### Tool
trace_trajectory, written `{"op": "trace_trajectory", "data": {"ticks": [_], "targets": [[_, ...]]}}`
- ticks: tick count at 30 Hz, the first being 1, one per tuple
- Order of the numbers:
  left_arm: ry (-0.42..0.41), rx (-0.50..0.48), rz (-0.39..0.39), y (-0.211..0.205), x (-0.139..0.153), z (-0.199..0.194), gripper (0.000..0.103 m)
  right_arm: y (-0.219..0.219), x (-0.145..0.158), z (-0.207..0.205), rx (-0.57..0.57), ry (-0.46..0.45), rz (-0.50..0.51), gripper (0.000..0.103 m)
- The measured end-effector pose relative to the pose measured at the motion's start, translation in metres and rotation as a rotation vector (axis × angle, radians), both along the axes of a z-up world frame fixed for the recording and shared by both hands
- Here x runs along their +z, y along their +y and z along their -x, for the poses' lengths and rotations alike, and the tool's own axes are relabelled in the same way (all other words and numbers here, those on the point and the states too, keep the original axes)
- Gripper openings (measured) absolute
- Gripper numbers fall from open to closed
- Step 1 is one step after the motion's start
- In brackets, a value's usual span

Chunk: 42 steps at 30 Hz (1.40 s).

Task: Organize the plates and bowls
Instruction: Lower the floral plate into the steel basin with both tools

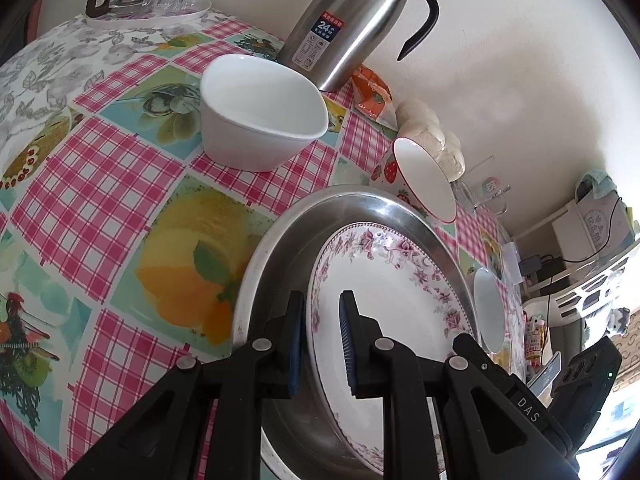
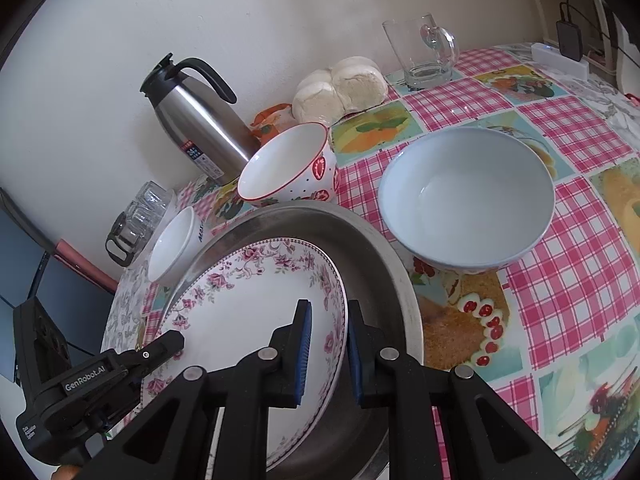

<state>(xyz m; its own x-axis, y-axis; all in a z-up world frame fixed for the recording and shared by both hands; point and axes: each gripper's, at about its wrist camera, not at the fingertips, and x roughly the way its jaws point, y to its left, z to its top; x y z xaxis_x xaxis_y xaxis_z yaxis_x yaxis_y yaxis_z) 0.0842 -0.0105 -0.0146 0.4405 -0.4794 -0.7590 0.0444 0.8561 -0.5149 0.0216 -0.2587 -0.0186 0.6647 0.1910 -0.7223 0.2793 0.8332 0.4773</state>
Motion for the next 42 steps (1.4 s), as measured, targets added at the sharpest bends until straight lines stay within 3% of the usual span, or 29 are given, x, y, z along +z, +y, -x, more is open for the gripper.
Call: {"op": "trace_trajectory", "data": {"ticks": [18, 42], "targets": [[-0.005, -0.004, -0.077, -0.0029, 0.0019, -0.0002, 0.018, 0.0001, -0.0007, 0.0018, 0.002, 0.018, 0.026, 0.019], [0.052, 0.029, -0.056, 0.0023, 0.0016, 0.0042, 0.018, -0.0018, 0.0027, 0.006, 0.004, 0.034, 0.033, 0.019]]}}
